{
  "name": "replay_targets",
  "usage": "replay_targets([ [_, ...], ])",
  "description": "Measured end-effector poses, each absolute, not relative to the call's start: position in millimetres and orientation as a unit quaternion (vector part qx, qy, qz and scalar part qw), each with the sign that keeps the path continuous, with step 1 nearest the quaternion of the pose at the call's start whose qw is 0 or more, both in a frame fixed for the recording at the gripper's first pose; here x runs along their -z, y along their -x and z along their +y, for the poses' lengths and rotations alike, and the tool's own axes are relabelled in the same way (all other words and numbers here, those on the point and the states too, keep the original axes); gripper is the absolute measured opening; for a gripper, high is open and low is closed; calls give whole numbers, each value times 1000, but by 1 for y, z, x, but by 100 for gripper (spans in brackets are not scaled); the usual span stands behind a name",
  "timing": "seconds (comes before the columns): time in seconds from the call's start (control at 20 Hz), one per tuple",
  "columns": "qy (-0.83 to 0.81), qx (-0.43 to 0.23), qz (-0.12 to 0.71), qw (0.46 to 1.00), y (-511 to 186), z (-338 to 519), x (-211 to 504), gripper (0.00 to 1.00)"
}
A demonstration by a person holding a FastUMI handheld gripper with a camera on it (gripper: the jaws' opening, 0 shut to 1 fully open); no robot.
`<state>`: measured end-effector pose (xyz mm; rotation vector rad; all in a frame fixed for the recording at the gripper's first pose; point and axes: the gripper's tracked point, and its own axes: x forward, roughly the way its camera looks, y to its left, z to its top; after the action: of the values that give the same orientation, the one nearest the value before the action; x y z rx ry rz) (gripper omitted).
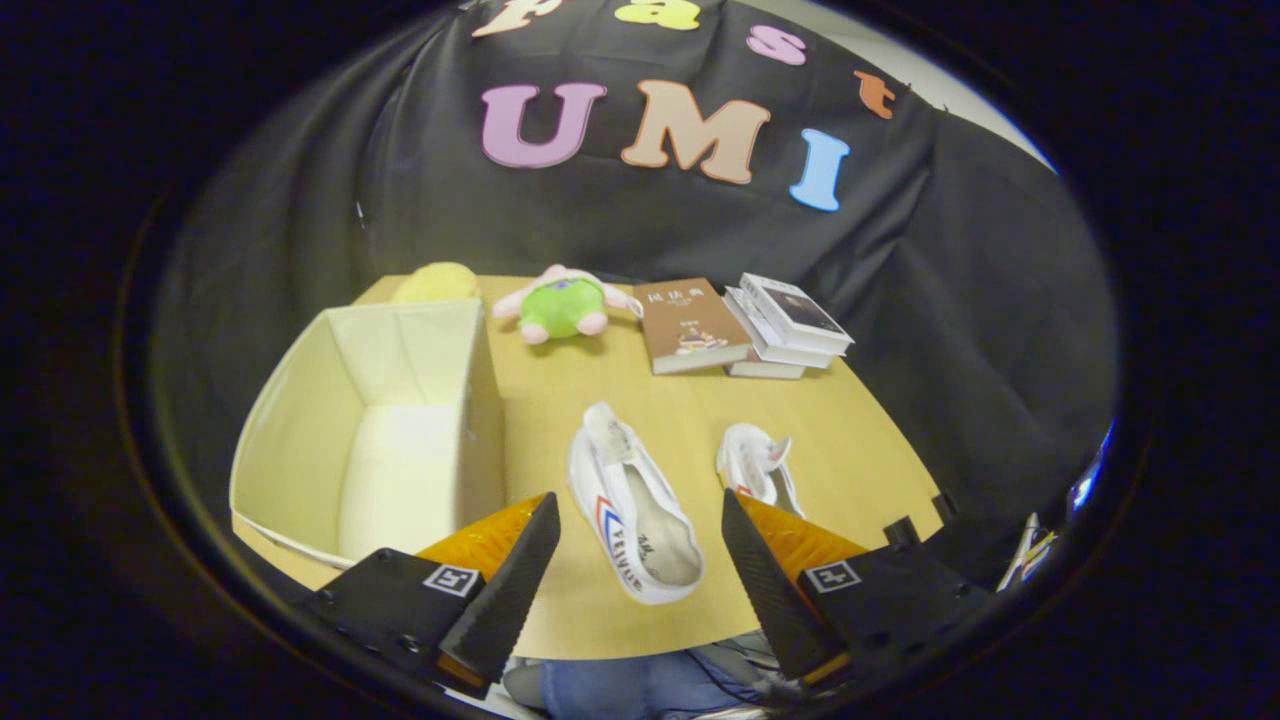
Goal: Open the storage box then place both shoes into the box .Put the left shoe in first, then the right shoe, with the right side of both shoes facing outward in a uniform manner.
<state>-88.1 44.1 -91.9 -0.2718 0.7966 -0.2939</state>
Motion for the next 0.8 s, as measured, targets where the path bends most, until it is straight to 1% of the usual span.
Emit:
replay_targets([
  [0.15, 140, 158, 427, 879, 98, 21, 106, 100],
  [0.25, 133, 157, 452, 868, 108, 12, 115, 99],
  [0.3, 132, 161, 464, 861, 110, 7, 119, 97],
  [0.35, 131, 156, 477, 855, 110, 4, 128, 95],
  [0.8, 187, 140, 563, 793, 95, -36, 181, 91],
])
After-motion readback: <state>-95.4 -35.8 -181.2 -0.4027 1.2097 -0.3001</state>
